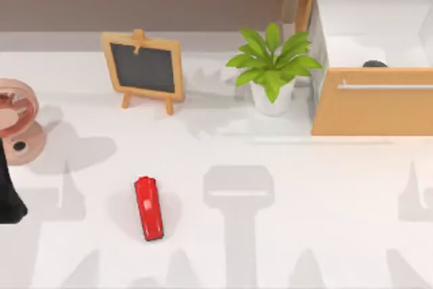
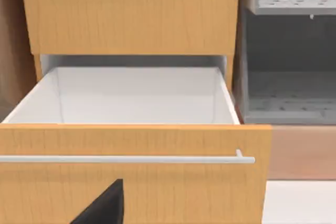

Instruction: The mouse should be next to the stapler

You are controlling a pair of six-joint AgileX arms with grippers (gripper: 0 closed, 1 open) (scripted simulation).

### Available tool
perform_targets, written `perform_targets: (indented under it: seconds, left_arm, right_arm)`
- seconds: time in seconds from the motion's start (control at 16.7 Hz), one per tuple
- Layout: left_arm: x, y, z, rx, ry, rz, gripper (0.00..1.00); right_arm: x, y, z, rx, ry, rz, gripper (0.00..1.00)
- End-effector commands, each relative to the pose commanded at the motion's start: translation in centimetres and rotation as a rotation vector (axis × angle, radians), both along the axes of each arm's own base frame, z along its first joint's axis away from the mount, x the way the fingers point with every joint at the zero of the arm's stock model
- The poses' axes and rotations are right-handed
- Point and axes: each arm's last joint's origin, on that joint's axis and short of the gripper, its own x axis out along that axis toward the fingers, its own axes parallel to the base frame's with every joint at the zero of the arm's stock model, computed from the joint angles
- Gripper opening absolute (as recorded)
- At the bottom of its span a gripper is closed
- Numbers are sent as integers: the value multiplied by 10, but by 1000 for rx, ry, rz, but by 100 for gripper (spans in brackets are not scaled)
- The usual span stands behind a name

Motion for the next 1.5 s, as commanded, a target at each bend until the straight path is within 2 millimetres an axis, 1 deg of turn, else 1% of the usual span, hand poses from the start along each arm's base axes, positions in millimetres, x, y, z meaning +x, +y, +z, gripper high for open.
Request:
perform_targets:
  seconds: [0.18,0.36,0.54,0.66,0.78,0.9,1.02,1.14,1.26,1.38,1.5]
  left_arm:
    - [0,0,0,0,0,0,100]
    - [0,0,0,0,0,0,100]
    - [0,0,0,0,0,0,100]
    - [0,0,0,0,0,0,100]
    - [0,0,0,0,0,0,100]
    - [0,0,0,0,0,0,100]
    - [0,0,0,0,0,0,100]
    - [0,0,0,0,0,0,100]
    - [0,0,0,0,0,0,100]
    - [0,0,0,0,0,0,100]
    - [0,0,0,0,0,0,100]
  right_arm:
    - [0,0,0,1,10,-5,100]
    - [2,-2,7,12,108,-31,100]
    - [10,-1,26,29,274,-31,100]
    - [22,1,49,38,388,-15,100]
    - [44,4,78,42,482,4,100]
    - [73,8,107,36,548,22,100]
    - [103,13,128,22,607,40,100]
    - [130,20,139,2,678,64,100]
    - [153,28,143,-17,755,88,100]
    - [178,34,143,-30,836,97,100]
    - [209,38,140,-28,918,90,100]
